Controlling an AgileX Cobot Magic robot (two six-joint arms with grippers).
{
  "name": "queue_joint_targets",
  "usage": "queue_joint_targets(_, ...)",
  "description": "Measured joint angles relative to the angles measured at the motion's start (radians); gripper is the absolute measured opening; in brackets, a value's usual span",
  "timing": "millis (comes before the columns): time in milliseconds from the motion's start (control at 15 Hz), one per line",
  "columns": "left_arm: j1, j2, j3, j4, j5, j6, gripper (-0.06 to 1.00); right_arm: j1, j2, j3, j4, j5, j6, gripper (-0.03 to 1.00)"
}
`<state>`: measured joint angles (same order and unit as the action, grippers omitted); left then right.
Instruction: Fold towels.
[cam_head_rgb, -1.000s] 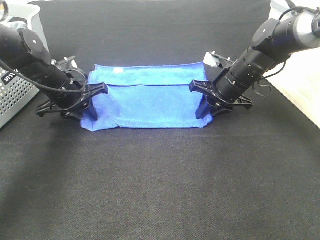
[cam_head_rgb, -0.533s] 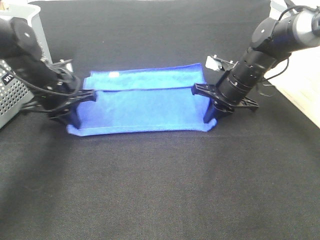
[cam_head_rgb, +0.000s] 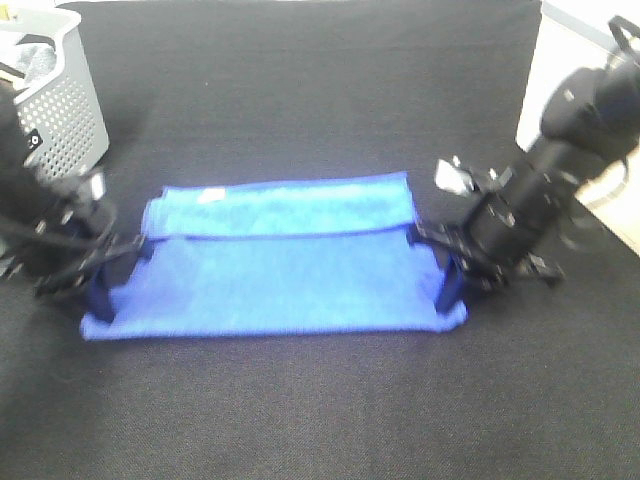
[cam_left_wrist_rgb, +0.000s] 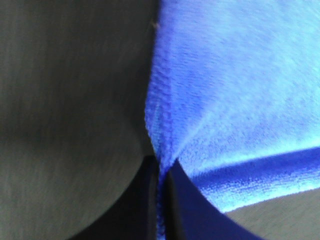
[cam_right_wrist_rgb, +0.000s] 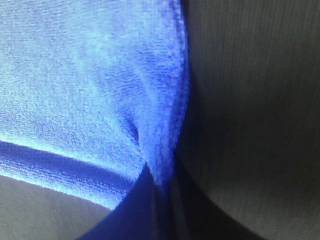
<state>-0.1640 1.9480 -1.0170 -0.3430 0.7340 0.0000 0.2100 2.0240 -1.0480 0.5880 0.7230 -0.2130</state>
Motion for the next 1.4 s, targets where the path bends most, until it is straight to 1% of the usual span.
queue_joint_targets(133,0.000,-0.038,0.055,-0.005,-0.059,0.000,0.01,0.000,-0.017,0.039,0.025,-0.029,-0.026,0.00)
queue_joint_targets(400,0.000,-0.043,0.032,-0.007,-0.079,0.000,0.01,0.000,-0.024,0.016,0.028,-0.030,-0.043,0.00)
queue_joint_targets(533,0.000,-0.043,-0.046,-0.003,-0.093,-0.008,0.01,0.000,-0.023,-0.071,0.011,-0.031,-0.046,0.00)
queue_joint_targets(667,0.000,-0.030,-0.132,0.003,-0.097,-0.038,0.01,0.000,-0.009,-0.169,-0.010,-0.030,-0.044,0.00)
queue_joint_targets(733,0.000,-0.003,-0.191,0.004,-0.089,-0.046,0.01,0.000,0.009,-0.223,-0.018,-0.028,-0.037,0.00)
queue_joint_targets(800,0.000,0.047,-0.275,0.006,-0.081,-0.066,0.01,0.000,0.053,-0.314,-0.043,-0.021,-0.020,0.00)
queue_joint_targets(1067,0.000,0.176,-0.466,0.012,-0.082,-0.097,0.01,-0.001,0.192,-0.529,-0.071,0.001,-0.013,0.00)
queue_joint_targets(1267,0.000,0.251,-0.548,0.012,-0.087,-0.099,0.01,-0.001,0.275,-0.605,-0.091,-0.005,-0.010,0.00)
queue_joint_targets(1400,0.000,0.278,-0.561,0.012,-0.094,-0.099,0.02,-0.001,0.293,-0.610,-0.122,-0.028,0.055,0.01)
